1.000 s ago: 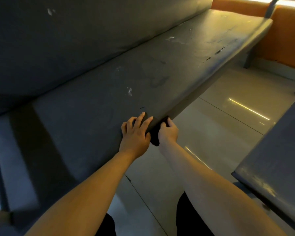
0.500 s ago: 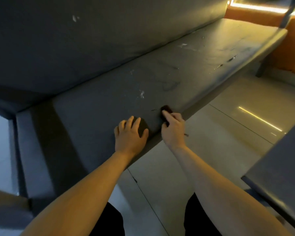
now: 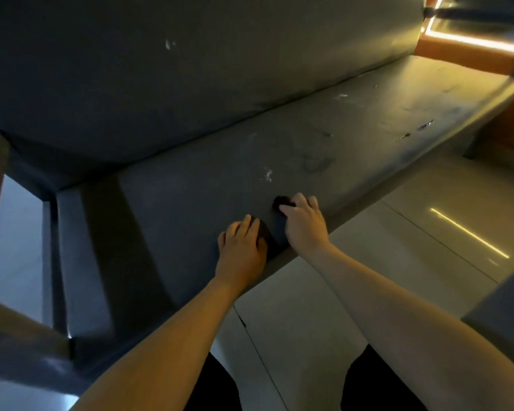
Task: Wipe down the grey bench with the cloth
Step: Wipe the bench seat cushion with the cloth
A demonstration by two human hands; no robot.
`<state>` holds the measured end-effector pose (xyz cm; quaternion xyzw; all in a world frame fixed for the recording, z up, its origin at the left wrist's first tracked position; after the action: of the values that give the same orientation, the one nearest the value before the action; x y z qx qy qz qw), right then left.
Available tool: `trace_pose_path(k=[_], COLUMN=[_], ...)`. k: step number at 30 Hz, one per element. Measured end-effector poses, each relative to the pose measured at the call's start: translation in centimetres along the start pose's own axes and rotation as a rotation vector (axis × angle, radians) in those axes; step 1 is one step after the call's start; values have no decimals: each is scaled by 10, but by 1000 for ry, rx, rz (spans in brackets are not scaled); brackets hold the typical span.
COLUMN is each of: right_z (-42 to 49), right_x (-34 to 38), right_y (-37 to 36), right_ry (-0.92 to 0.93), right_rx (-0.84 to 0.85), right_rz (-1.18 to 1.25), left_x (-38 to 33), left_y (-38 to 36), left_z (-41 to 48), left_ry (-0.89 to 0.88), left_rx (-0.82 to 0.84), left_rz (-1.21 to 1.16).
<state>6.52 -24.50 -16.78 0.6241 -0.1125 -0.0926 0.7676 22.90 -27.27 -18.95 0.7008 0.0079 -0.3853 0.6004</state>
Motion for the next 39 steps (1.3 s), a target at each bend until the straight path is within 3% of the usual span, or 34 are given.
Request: trace_pose_path(k=[5, 11, 15, 18, 24, 29, 35, 39], right_z=[19, 3, -2, 17, 30, 11, 8, 43], right_x=[-15, 26, 17, -10, -33, 1, -14, -59], right_y=[1, 0, 3, 9, 5, 9, 8, 9], right_ry=[-206, 29, 82, 47, -142, -59, 179, 15], right_rx=[54, 102, 143, 169, 175, 169, 176, 193], right_rz=[-3, 147, 16, -71, 14, 209, 82, -11], left_x=[-1, -5, -3, 1, 5, 2, -4, -2], left_y=[2, 6, 3, -2, -7, -7, -5, -5], left_z=[1, 16, 28, 30, 31, 30, 30, 30], left_ry=[14, 76, 102, 70, 81, 121, 158, 151], left_rx=[1, -25, -15, 6, -14, -5, 38, 14], left_rz=[-9, -7, 103, 164, 147, 146, 89, 77])
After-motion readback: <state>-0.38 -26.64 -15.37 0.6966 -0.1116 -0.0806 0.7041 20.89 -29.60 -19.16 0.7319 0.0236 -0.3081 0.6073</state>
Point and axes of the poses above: each hand's wrist, its own z-axis towards the middle knuckle, its own y-axis out of the back of the hand, x = y × z, the point moved 1 cm from there along z, towards the middle knuckle, and after that the axes turned 14 degrees about -z, right-handed, at the moved point
